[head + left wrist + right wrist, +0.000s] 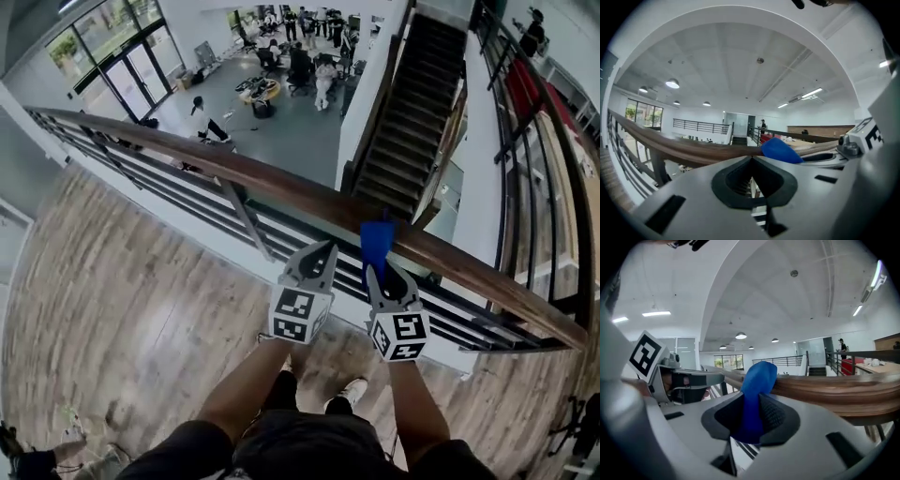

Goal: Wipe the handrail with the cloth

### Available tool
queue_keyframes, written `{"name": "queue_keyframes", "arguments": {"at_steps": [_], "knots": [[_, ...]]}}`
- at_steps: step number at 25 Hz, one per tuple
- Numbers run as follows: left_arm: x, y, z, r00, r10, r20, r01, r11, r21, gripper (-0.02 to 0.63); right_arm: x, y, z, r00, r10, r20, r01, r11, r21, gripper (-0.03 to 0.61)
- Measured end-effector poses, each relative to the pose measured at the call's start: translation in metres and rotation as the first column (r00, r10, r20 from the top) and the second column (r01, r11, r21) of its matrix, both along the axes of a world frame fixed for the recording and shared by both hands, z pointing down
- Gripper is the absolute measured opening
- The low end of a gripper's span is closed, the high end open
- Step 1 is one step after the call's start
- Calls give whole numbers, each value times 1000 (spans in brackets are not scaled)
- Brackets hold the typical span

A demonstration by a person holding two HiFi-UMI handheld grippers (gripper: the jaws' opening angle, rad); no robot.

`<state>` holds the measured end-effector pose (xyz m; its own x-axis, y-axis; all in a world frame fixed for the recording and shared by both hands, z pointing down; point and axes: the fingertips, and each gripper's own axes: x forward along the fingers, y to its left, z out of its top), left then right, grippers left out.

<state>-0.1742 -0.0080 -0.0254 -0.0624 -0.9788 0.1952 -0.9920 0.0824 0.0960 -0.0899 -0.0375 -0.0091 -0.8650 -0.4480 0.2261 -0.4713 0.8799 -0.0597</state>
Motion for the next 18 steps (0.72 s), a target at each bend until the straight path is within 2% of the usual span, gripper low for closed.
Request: {"name": "queue_keyframes", "arguments": {"at_steps": [4, 8, 14, 18], "knots": [[-92, 54, 31, 992, -126, -29, 124, 991, -53, 3, -93, 43, 27, 994, -101, -47, 101, 995, 0, 100], [-149, 85, 54, 974, -220, -56, 218, 975, -49, 3, -151, 52, 56, 992, -102, -79, 104, 994, 23, 100], [-233, 116, 83, 953, -280, -112, 274, 959, -67, 3, -255, 63, 103, 988, -95, -118, 93, 995, -22, 100], [-273, 124, 97, 949, -301, -93, 293, 952, -89, 3, -306, 54, 125, 987, -62, -150, 52, 996, -67, 100]]}}
